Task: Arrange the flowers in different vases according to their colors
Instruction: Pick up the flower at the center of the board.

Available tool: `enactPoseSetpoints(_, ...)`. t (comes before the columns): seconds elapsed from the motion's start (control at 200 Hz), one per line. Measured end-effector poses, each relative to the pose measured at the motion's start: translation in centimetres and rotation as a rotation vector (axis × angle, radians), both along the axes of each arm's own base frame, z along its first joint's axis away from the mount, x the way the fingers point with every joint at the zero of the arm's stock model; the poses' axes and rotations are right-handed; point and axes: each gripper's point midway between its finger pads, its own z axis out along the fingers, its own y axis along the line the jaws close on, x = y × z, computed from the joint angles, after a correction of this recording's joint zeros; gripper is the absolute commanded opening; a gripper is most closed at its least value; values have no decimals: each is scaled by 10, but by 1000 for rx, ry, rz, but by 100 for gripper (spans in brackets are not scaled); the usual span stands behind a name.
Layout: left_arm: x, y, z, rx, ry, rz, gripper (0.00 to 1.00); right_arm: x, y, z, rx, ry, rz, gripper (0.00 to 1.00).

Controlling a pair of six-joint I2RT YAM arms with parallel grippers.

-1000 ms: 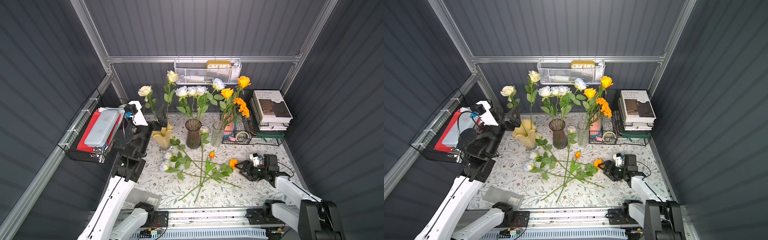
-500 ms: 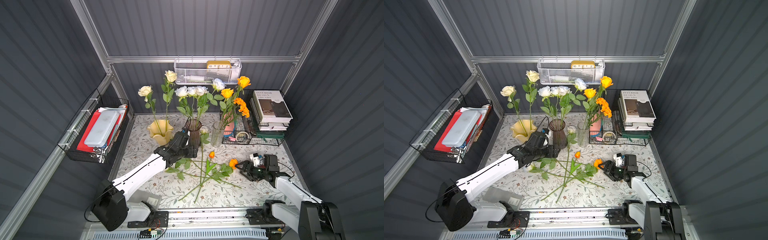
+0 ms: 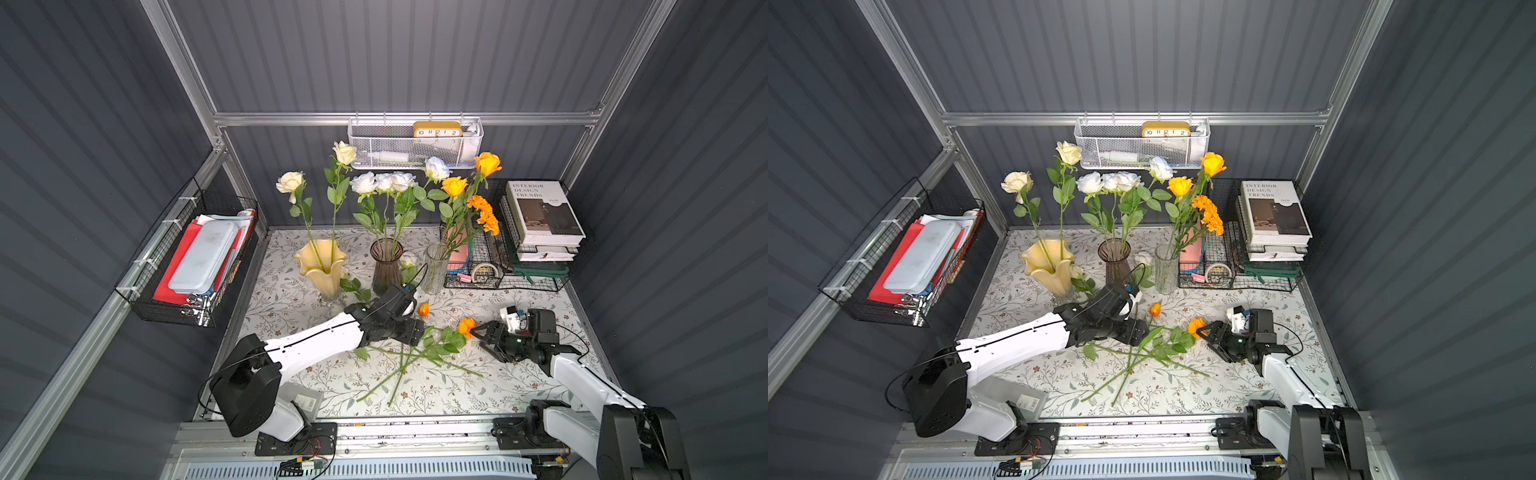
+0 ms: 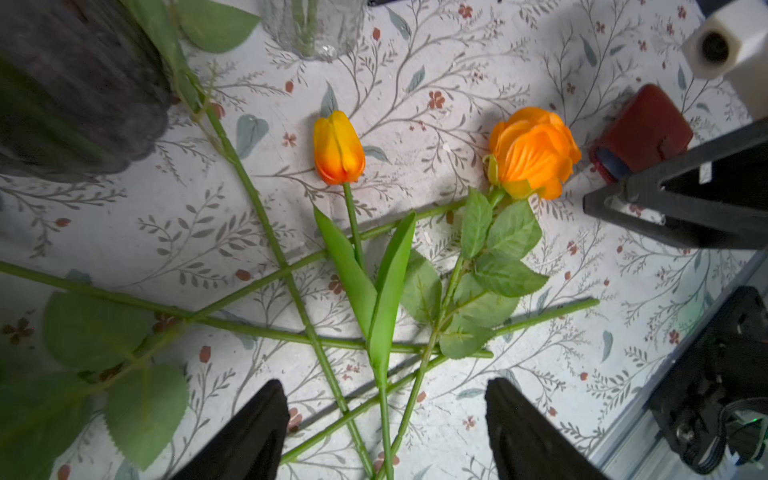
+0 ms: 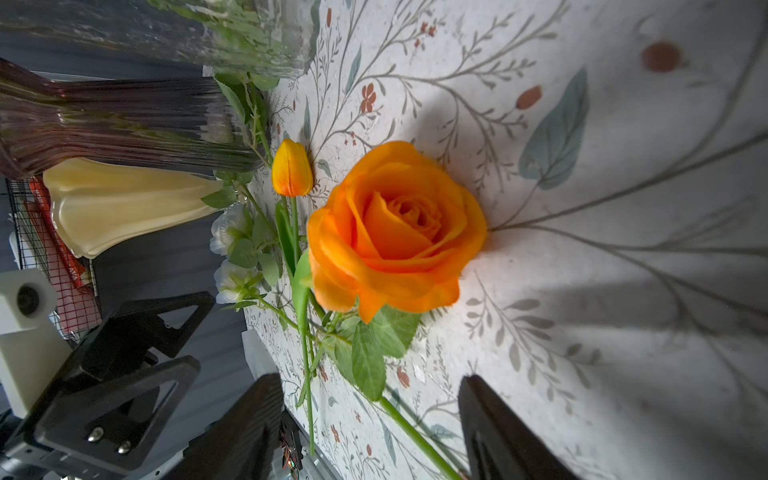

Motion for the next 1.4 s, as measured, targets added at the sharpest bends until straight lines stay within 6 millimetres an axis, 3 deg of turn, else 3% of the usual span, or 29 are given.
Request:
enactPoseSetpoints(0.175,-17,4,-20,47,40,-15,62,0,0,0,0,2,0,72)
enactPoseSetpoints(0.34,-27,7,-37,87,77,-22,60,0,0,0,0,2,0,72)
enactPoseSetpoints(0.866,-33,12,-79,190,145,-4,37,0,0,0,0,1,0,72)
enactPoseSetpoints(1.191,-28,8,-85,209,147,1,31,0,0,0,-1,2,0,72)
enactPoseSetpoints(1.401,-25,3,-84,206,144,-2,22,0,0,0,-1,2,-1,72)
